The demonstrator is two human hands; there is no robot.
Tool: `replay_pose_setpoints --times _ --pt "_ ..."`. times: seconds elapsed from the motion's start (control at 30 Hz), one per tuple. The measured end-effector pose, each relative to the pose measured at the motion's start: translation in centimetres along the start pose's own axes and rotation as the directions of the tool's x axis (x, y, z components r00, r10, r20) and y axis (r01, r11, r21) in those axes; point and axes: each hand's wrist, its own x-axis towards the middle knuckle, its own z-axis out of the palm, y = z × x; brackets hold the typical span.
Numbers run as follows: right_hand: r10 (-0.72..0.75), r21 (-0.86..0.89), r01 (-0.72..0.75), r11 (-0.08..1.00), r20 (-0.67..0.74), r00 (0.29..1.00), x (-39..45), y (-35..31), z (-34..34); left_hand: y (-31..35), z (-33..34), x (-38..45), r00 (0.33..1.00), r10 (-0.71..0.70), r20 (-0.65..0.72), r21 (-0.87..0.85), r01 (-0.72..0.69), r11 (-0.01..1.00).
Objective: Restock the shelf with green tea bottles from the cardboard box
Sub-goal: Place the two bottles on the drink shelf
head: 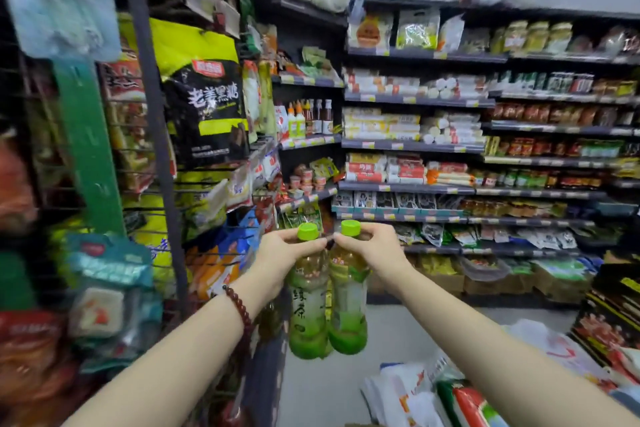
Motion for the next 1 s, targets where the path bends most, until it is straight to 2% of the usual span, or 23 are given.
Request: replay_pose_setpoints --times 0.17,0.33,0.47,0.63,0.77,1.0 --pt "0.044 0.001 -0.044 0.999 0.103 0.994 -2.0 -3.1 5.4 3.0 -5.4 -5.4 0.998 0.001 -0.057 -0.025 -0.002 1.0" --pt "-0.018 -0.002 0.019 1.0 0.151 0.988 -3.9 -6.5 12.2 4.7 -12.1 -9.5 0.989 0.012 -0.148 -0.026 -0.016 1.0" --pt "-0.024 -0.008 0.026 1.0 0.18 0.983 -5.5 -8.7 18.1 6.0 -18.2 -12.5 0.99 -0.039 -0.136 -0.073 0.029 0.997" --pt "-0.062 -0.038 0.068 0.997 0.148 0.987 -7.2 -11.2 26.5 7.4 -26.6 -15.3 0.984 0.033 -0.177 -0.023 -0.038 0.999" --pt "-0.086 -0.044 0.092 0.995 0.121 0.989 -8.4 -13.5 32.8 9.1 -32.9 -16.7 0.986 0.023 -0.162 -0.023 -0.027 0.999" --pt "-0.113 -0.103 0.123 0.987 0.096 0.989 -8.0 -17.0 42.6 11.1 -42.1 -17.4 0.959 0.05 -0.279 -0.003 -0.053 0.999"
